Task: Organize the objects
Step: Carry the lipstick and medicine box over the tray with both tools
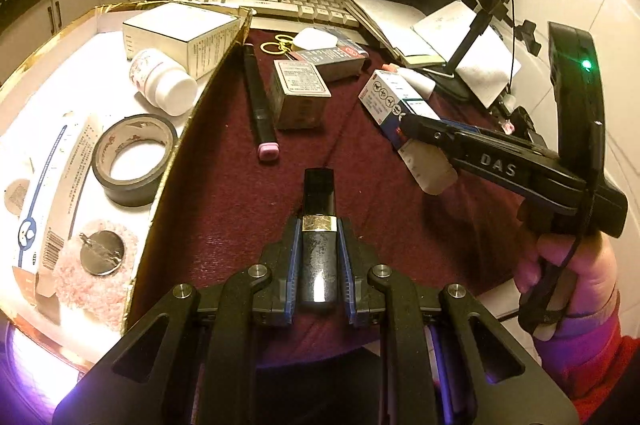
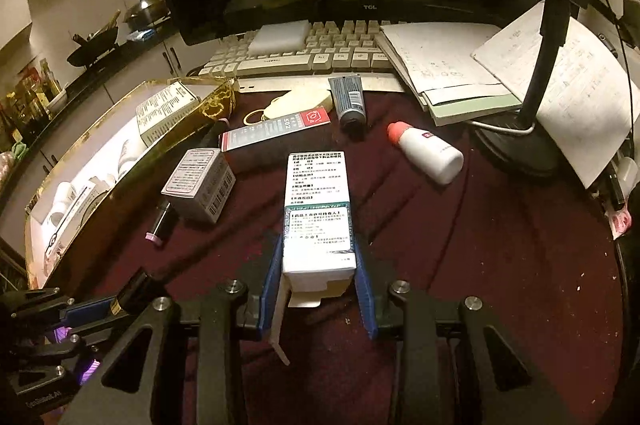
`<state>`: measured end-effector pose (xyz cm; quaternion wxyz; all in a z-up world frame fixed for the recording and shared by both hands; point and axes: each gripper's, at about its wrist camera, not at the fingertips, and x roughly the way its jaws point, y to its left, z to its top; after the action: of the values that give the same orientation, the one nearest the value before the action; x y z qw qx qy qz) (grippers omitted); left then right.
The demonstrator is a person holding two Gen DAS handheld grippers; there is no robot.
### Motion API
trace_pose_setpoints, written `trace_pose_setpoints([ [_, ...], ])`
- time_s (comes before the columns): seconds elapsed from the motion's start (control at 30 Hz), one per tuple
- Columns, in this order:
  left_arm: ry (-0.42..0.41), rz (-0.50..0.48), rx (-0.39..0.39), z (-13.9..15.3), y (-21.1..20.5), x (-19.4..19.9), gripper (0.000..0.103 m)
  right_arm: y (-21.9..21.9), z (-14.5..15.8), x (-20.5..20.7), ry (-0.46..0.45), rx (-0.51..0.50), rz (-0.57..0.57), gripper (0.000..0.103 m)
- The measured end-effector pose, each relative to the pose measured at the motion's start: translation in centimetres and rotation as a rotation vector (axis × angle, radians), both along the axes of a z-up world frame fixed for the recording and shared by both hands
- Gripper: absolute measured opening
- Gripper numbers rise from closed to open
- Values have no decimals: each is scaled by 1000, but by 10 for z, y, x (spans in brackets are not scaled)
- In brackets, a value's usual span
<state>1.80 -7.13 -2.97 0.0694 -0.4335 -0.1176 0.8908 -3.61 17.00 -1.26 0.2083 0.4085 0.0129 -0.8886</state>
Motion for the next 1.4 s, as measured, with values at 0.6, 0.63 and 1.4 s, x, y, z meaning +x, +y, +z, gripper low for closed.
trace_pose_setpoints([
  [0.6,83,70,-19,29,-23,17,17,0,31,22,53,-91,50,33],
  [0.63,86,79,-20,30,-27,18,17,0,32,24,54,-93,52,33],
  [1.4,135,276,-86,50,-86,38,17,-22,45,37,73,-93,131,33],
])
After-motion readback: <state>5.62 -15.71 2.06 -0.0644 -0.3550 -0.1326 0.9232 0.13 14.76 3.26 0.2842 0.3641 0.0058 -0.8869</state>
